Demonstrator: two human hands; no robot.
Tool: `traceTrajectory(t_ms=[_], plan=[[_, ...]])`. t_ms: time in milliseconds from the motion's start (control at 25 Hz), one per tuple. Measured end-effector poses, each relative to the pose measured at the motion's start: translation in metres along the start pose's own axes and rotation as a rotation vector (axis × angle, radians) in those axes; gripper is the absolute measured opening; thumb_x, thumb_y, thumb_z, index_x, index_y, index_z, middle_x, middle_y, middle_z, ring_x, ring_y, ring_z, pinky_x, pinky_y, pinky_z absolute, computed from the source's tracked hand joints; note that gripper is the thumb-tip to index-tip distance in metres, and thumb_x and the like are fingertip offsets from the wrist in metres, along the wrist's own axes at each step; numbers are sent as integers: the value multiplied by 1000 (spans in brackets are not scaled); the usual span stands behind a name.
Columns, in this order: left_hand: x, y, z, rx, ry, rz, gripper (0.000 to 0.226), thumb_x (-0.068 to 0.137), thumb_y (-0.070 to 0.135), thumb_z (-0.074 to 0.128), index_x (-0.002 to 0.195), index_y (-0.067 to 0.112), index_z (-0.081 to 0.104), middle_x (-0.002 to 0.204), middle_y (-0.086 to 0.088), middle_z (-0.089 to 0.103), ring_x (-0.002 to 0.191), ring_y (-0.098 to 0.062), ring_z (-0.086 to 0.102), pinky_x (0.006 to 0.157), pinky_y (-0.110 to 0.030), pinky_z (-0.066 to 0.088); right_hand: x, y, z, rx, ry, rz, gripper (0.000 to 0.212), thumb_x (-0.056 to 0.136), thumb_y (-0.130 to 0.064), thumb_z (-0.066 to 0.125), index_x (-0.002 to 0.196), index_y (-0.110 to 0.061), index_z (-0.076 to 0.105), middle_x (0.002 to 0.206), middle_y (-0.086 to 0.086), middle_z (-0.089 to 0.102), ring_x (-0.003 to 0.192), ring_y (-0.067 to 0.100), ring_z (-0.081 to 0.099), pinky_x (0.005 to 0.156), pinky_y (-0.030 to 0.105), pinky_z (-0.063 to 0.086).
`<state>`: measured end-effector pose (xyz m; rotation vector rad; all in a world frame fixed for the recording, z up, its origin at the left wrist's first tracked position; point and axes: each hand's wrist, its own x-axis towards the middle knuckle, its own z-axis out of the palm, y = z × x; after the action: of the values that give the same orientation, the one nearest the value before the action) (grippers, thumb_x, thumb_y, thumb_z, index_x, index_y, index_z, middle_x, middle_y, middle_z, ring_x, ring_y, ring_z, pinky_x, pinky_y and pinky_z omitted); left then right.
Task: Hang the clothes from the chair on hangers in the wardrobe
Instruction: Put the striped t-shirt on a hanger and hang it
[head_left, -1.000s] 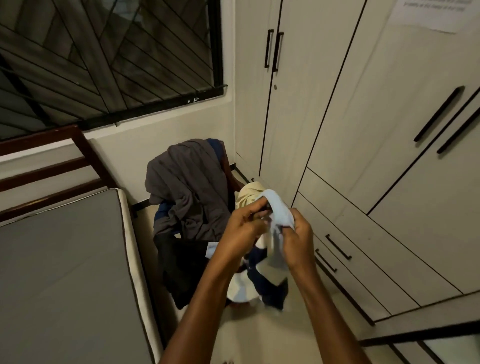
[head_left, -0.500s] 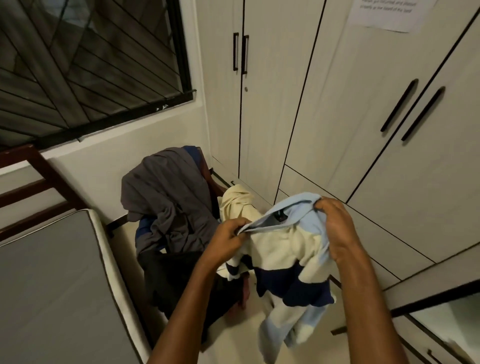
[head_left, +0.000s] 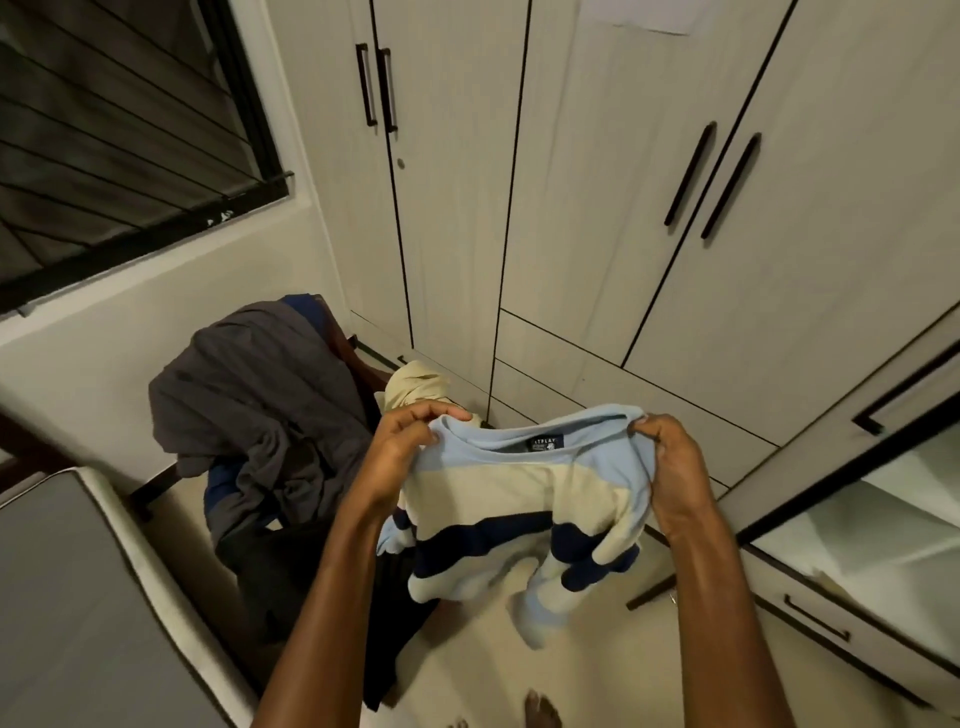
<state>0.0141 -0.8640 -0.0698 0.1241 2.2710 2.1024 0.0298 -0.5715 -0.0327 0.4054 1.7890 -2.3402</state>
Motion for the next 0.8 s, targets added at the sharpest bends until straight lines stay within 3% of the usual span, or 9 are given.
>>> traceTrajectory(t_ms=[120, 240, 320, 400, 480, 600, 800], plan=[[-1, 3, 10, 158, -84, 22, 17, 79, 18, 57, 75, 25, 72, 75, 9, 69, 73, -9, 64, 70, -25, 49, -8, 6, -17, -96, 21, -58, 35, 88, -35, 55, 97, -4, 70, 102, 11, 75, 95, 29, 70, 91, 40, 51], [4, 8, 19, 315, -141, 64, 24, 74, 15, 69, 64, 37, 68, 63, 12, 61, 62, -6, 56, 63, -26, 45, -21, 2, -39, -299, 47, -133, 25, 98, -24, 53, 101, -15, 77, 104, 8, 77, 101, 27, 72, 91, 39, 52], [9, 17, 30, 333, -189, 166, 24, 75, 9, 69, 72, 32, 72, 66, 6, 64, 63, -10, 59, 62, -26, 45, -34, -6, -53, -320, 100, -158, 34, 104, -11, 46, 91, -18, 77, 93, 1, 78, 88, 16, 72, 80, 28, 53], [13, 26, 46, 291, -240, 198, 9, 80, 6, 76, 84, 14, 75, 78, -9, 68, 71, -25, 63, 66, -33, 47, -45, -9, -72, -275, 166, -156, 36, 104, -7, 46, 85, -20, 72, 79, -8, 76, 75, 9, 70, 71, 20, 53], [17, 31, 76, 297, -287, 195, 13, 82, 17, 85, 85, 11, 74, 81, -16, 68, 72, -29, 63, 64, -37, 48, -56, -10, -101, -240, 264, -144, 26, 103, -7, 49, 91, -19, 70, 82, -6, 76, 78, 11, 71, 77, 27, 54], [19, 32, 133, 339, -335, 181, 23, 79, 33, 88, 79, 22, 68, 73, -5, 67, 65, -17, 59, 60, -41, 49, -72, -5, -156, -188, 369, -149, 17, 99, -12, 53, 106, -8, 68, 104, 12, 69, 101, 31, 64, 95, 45, 50], [10, 46, 230, 302, -374, 214, 41, 71, 29, 93, 69, 15, 55, 57, 7, 52, 54, -11, 44, 53, -25, 37, -111, -16, -228, -87, 546, -164, 19, 100, -8, 51, 93, -16, 67, 92, 7, 67, 86, 27, 63, 78, 37, 51]])
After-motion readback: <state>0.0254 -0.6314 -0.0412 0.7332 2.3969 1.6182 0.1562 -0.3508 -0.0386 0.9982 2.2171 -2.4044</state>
